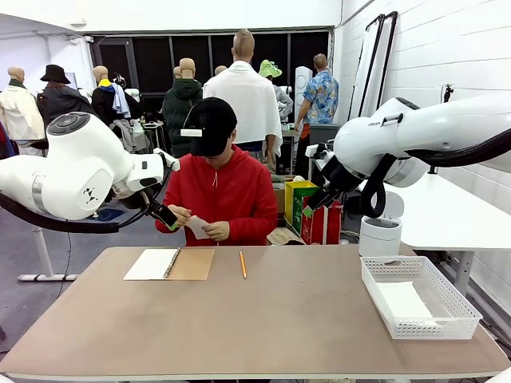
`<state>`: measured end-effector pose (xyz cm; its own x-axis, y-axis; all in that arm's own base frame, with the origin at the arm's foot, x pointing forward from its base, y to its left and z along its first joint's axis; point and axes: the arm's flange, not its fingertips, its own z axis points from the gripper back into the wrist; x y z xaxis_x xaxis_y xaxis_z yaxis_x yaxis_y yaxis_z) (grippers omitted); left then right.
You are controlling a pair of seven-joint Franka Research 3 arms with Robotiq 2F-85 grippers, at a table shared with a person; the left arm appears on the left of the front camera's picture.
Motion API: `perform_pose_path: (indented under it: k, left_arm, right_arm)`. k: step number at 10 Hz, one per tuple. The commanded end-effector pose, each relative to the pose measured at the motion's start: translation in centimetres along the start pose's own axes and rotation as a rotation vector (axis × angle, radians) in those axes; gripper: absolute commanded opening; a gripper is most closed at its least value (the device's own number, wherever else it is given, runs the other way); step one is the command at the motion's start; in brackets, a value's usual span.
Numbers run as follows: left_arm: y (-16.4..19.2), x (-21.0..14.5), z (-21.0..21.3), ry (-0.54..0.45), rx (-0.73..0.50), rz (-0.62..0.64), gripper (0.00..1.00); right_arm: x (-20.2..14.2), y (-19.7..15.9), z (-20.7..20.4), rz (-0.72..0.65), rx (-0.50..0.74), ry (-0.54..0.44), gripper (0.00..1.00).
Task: Sort the paper based on its condition.
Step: If a person hands you a paper, place it in the Organizing basket , and if it's crumpled, put it in the Trash can.
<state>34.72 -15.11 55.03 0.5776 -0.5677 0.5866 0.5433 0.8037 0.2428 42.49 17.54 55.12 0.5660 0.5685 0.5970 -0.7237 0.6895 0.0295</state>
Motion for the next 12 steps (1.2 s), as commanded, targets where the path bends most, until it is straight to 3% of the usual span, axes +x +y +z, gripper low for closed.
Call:
perform_pose_path:
  k: [1, 12]
  left_arm:
    - [-0.03, -0.03, 0.00, 0.000, 0.001, -0.001, 1.00]
    - [-0.03, -0.03, 0.00, 0.000, 0.001, -0.001, 1.00]
  right_arm:
    - [-0.09, -0.15, -0.12, -0.001, -0.008, 0.006, 1.00]
    - [-0.09, -0.15, -0.12, -0.001, -0.008, 0.006, 1.00]
